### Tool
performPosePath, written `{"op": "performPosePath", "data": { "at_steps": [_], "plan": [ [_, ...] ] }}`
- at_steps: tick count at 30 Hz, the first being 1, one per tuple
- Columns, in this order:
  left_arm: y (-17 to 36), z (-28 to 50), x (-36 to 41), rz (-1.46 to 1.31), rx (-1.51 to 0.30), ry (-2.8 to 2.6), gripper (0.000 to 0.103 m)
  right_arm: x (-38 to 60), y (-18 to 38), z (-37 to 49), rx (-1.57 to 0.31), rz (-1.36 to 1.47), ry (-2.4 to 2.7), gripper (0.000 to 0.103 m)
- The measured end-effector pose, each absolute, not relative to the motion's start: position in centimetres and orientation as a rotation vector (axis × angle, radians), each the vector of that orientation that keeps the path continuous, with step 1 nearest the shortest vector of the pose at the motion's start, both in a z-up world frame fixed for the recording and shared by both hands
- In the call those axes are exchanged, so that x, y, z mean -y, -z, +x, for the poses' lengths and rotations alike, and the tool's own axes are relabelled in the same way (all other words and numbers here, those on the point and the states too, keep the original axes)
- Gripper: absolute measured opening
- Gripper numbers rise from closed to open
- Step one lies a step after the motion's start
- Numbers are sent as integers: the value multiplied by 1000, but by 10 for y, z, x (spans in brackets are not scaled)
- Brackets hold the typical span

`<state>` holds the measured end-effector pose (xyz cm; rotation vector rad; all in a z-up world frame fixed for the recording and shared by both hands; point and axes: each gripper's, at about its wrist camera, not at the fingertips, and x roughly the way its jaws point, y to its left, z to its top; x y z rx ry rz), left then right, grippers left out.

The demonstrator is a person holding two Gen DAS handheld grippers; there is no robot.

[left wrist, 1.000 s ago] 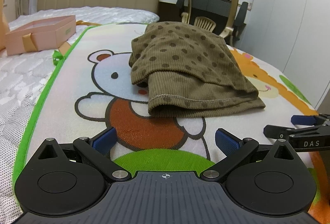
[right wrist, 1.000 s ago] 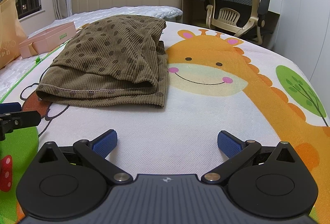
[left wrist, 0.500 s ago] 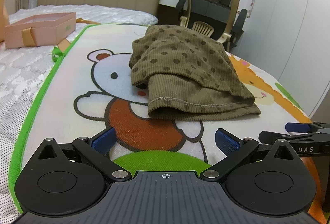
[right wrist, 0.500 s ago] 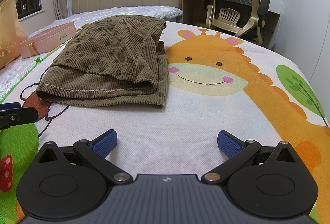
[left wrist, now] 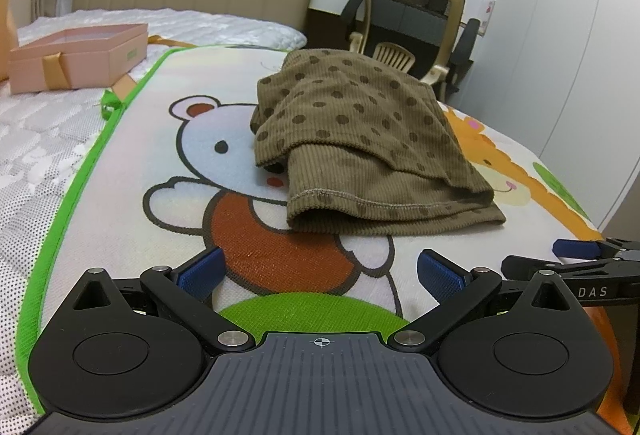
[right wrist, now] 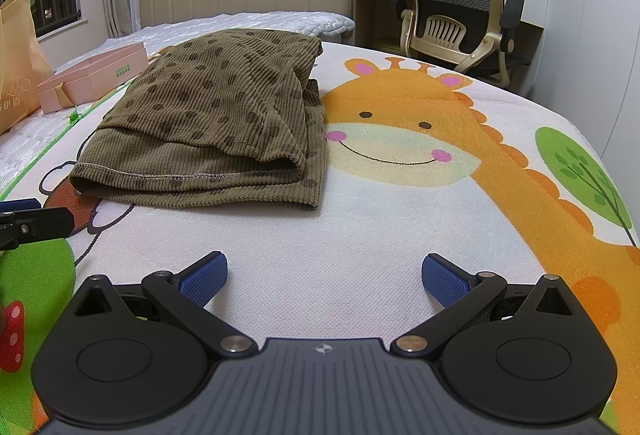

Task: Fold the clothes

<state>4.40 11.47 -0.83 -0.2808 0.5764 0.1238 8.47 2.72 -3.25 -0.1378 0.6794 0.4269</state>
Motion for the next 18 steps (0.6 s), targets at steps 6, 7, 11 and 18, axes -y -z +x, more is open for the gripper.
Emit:
{"op": "performPosePath", "data": {
  "at_steps": [6,7,11,18],
  "plan": [
    [7,44,-114,-282,-576,-122,103,-27,33,84,-679,-138,-428,103],
    [7,43,-114,-282,-576,-122,103,-26,33,85,-679,-138,-428,103],
    [8,43,-114,-279,-578,-123,103,-26,33,85,-679,-138,-429,103],
    [7,44,-113,-274,-581,-126,103,-28,33,84,-679,-138,-427,103]
  ]
}}
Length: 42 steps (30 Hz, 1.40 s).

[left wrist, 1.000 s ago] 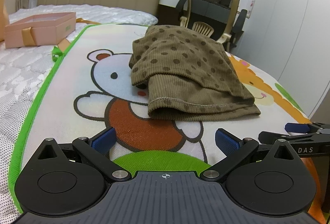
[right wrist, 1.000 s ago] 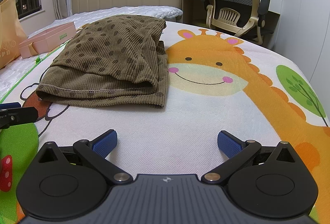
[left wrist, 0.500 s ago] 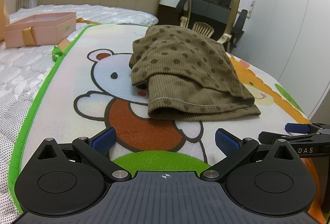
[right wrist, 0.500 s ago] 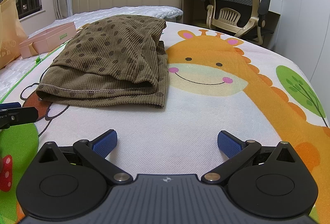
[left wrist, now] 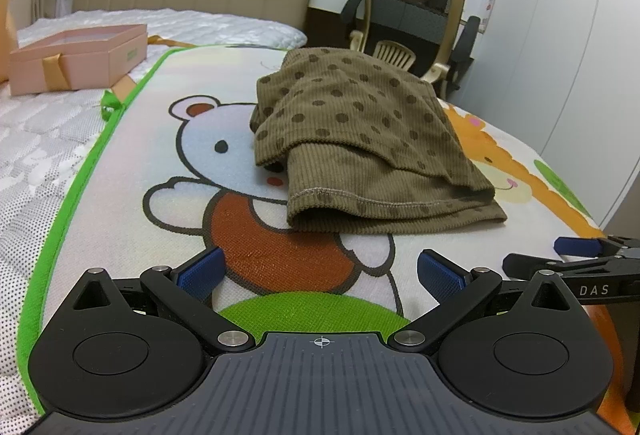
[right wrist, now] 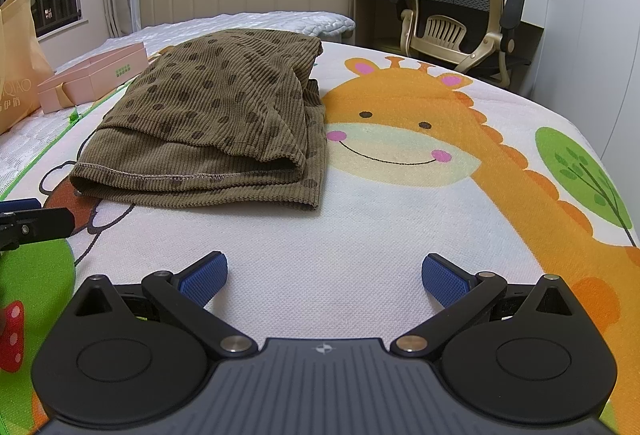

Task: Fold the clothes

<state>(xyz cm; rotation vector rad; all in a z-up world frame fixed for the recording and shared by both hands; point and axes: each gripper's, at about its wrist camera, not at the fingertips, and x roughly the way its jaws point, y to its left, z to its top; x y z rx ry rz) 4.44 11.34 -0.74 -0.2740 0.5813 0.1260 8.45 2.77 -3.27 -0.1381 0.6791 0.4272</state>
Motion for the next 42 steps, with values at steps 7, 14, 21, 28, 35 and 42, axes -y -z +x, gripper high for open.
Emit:
{"op": "performPosePath", "data": {
  "at_steps": [7,14,21,28,35,42],
  "plan": [
    [8,44,-115,-289,-576,-120,103,-27,33,85,-679,-137,-428,103],
    [8,45,-116,-294,-576,-117,103,-26,33,86,-679,-136,-430,103],
    [7,44,-116,-295,-576,-114,103,-25,32,86,-679,-136,-431,103],
    [7,45,-116,-290,-578,-117,103,-24,32,87,-680,-137,-431,103],
    [7,45,-116,-285,-581,-118,103,-24,32,87,-680,-137,-431,103],
    [7,46,-114,-268,-588,-126,103,-24,32,87,-680,-138,-431,103]
  ]
}}
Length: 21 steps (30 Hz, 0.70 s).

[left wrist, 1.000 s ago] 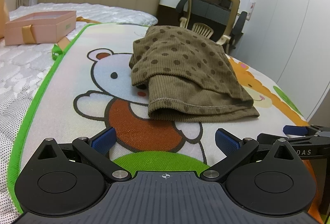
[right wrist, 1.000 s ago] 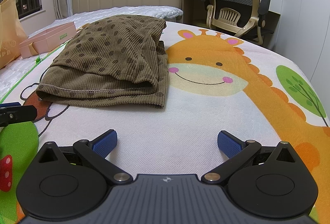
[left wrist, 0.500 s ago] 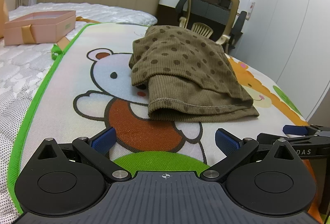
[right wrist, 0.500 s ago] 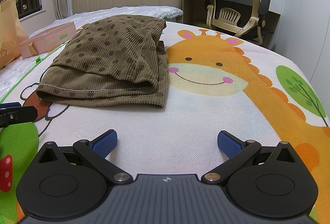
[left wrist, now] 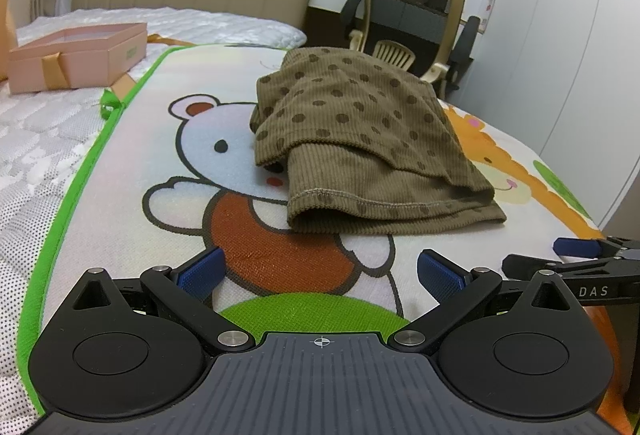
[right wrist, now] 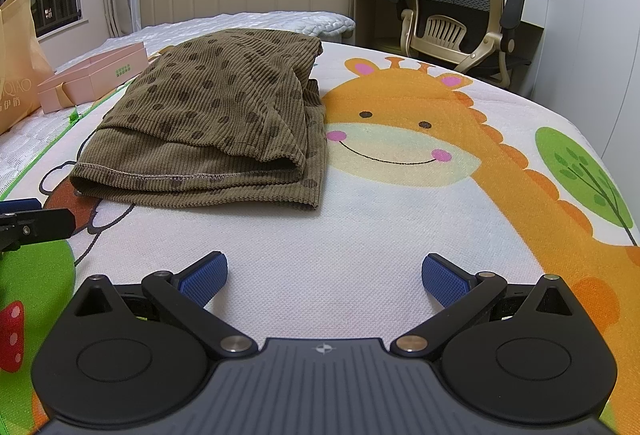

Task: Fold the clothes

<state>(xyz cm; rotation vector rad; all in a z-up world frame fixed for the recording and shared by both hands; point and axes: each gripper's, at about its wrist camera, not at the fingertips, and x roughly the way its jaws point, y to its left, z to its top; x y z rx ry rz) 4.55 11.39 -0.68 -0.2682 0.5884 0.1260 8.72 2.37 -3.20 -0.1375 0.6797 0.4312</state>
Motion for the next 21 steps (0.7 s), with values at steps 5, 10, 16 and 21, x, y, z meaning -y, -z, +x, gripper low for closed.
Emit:
{"op": "performPosePath", "data": {
  "at_steps": [5,10,16,21],
  "plan": [
    [7,46,-111,-257,-592,-133,103,-23,32,88,-679,-139,-431,103],
    [7,47,-110,-250,-595,-140,103,-24,32,87,-679,-140,-431,103],
    [7,48,-109,-241,-599,-146,103,-25,32,86,-679,-141,-430,103],
    [7,47,-109,-242,-595,-159,103,-24,32,86,-679,-140,-431,103]
  ]
}}
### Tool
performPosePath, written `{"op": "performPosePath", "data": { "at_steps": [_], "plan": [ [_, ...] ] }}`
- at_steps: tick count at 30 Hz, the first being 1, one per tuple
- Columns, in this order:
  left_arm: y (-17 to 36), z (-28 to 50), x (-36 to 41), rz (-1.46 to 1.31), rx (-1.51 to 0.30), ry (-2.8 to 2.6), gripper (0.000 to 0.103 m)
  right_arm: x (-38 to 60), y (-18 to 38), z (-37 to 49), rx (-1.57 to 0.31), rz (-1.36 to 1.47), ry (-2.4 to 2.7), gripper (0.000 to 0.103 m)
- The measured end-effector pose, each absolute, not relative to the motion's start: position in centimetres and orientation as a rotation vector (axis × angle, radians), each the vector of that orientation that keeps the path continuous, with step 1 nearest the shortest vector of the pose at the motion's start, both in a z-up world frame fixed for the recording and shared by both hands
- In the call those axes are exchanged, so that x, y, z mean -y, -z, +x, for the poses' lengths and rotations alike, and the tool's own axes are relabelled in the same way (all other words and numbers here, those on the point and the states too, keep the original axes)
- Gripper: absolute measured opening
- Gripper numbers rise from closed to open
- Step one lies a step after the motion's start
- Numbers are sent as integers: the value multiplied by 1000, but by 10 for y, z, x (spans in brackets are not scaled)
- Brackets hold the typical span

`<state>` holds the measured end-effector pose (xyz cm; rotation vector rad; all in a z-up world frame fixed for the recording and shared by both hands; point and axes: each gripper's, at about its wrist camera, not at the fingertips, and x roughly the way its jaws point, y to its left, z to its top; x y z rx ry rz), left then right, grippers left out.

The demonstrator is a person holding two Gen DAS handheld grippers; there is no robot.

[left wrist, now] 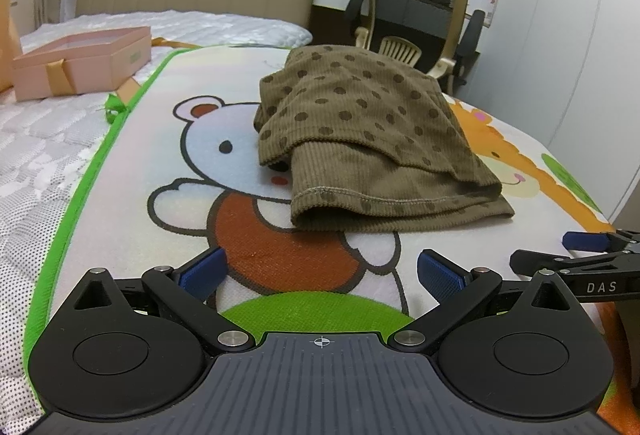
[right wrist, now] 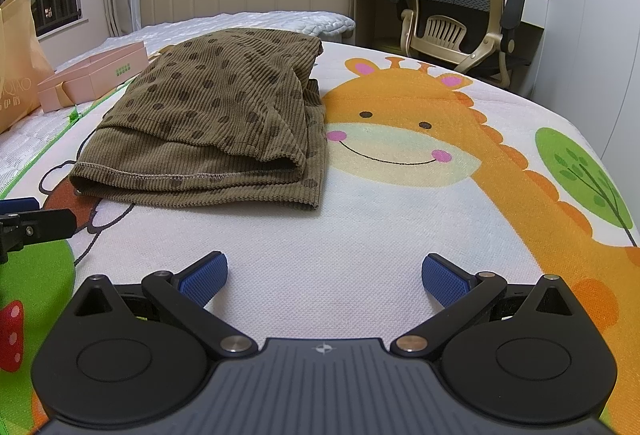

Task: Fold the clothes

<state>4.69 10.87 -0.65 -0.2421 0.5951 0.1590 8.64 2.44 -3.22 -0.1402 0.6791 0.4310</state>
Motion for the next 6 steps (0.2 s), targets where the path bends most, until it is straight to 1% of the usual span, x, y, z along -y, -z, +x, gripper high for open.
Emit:
{"op": "performPosePath", "data": {
  "at_steps": [6],
  "plan": [
    [6,46,-109,-239,-593,-173,103,-24,32,86,-679,-141,-431,103]
  ]
}}
